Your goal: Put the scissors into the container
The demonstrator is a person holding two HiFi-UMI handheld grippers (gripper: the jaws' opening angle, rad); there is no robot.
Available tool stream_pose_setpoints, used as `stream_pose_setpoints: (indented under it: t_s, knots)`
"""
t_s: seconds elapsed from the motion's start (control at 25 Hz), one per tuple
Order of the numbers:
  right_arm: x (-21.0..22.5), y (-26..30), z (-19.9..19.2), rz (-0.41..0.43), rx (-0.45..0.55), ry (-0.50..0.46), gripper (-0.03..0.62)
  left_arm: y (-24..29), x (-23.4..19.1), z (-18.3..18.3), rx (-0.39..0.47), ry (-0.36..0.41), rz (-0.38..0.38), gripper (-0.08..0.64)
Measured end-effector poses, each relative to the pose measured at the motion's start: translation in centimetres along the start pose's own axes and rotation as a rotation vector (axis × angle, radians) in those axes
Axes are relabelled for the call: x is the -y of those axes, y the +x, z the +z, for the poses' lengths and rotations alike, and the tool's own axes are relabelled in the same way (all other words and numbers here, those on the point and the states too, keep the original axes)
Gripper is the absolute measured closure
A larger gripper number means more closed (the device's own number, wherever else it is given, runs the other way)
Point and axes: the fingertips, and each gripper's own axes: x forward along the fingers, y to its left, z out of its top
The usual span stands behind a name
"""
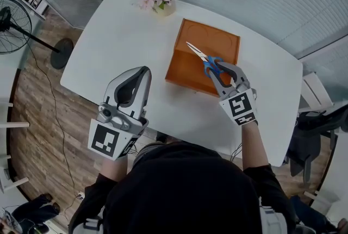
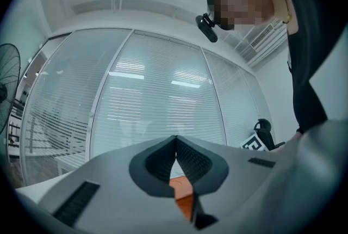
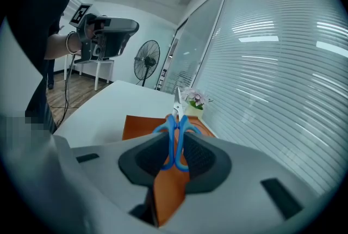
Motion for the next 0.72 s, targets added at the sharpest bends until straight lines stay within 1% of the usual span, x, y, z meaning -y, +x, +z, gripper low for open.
stream_pose_setpoints:
  t_s: [0.24,0.56,0.72]
  knots:
    - [-0.7,0.7,-1.2,0.035,-0.061,-0.025,0.502,-0.4,-0.3,-0.1,-0.003,0.001,0.009,0.549]
    - [-2.0,1.4,-3.5,0.102,-0.186,-0.076,0.502,-0.6,0.0,0.2,0.002,0.007,0.006,0.549]
    - [-2.4,1.8,-4.4,0.131,-0.229,-0.08,0.502,-0.6,0.0,0.2,0.001,0.006,0.003,0.549]
